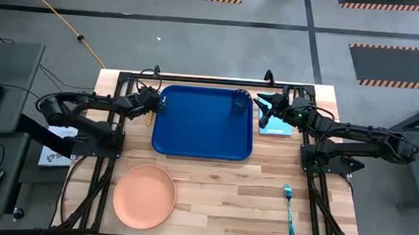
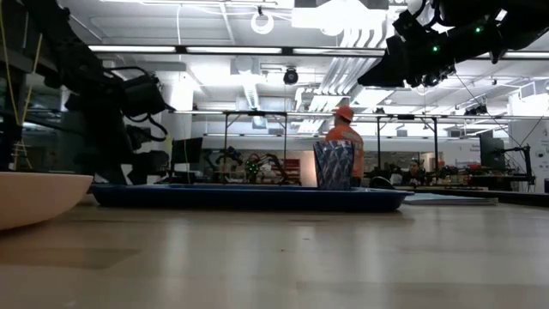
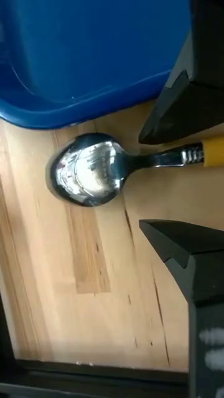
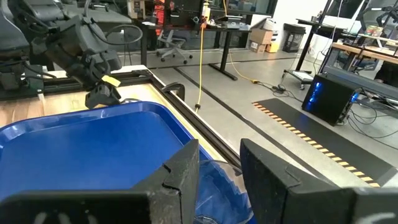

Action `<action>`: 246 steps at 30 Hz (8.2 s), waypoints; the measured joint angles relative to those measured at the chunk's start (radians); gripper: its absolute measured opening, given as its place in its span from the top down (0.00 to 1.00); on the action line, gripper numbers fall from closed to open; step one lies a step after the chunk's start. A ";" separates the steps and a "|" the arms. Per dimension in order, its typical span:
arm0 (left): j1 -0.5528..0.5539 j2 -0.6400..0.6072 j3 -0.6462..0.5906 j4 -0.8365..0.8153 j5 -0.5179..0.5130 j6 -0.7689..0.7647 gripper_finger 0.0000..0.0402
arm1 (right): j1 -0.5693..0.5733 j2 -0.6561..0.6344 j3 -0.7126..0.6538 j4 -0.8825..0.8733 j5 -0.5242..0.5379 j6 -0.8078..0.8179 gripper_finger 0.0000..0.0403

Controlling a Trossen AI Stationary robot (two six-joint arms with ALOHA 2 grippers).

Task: Pick and place plate/cup/fork/spoon on tray
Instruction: Put the spoon to the left of the blue serving tray

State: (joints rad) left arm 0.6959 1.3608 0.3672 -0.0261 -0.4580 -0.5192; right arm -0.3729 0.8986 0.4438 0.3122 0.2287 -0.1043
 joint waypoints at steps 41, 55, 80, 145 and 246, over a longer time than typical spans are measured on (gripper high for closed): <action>-0.210 -0.614 -0.003 -0.040 -0.158 0.243 0.97 | 0.000 0.000 0.000 0.071 -0.072 0.070 0.73; -0.538 -0.579 -0.035 0.840 0.527 0.419 0.97 | 0.106 0.124 0.000 0.415 -0.693 0.198 0.73; -0.641 0.171 0.175 1.515 0.655 0.561 0.97 | 0.242 0.786 0.396 0.535 -0.540 0.123 0.31; -0.555 -0.292 0.235 0.387 0.177 0.573 0.77 | 0.372 0.595 0.461 -0.833 0.211 0.679 0.90; -0.584 0.113 0.316 0.798 0.434 0.524 0.98 | 0.399 0.666 0.273 0.300 -0.087 0.260 0.62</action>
State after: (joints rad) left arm 0.1114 1.4735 0.6828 0.7715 -0.0241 0.0048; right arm 0.0264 1.5642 0.7165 0.6124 0.1416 0.1560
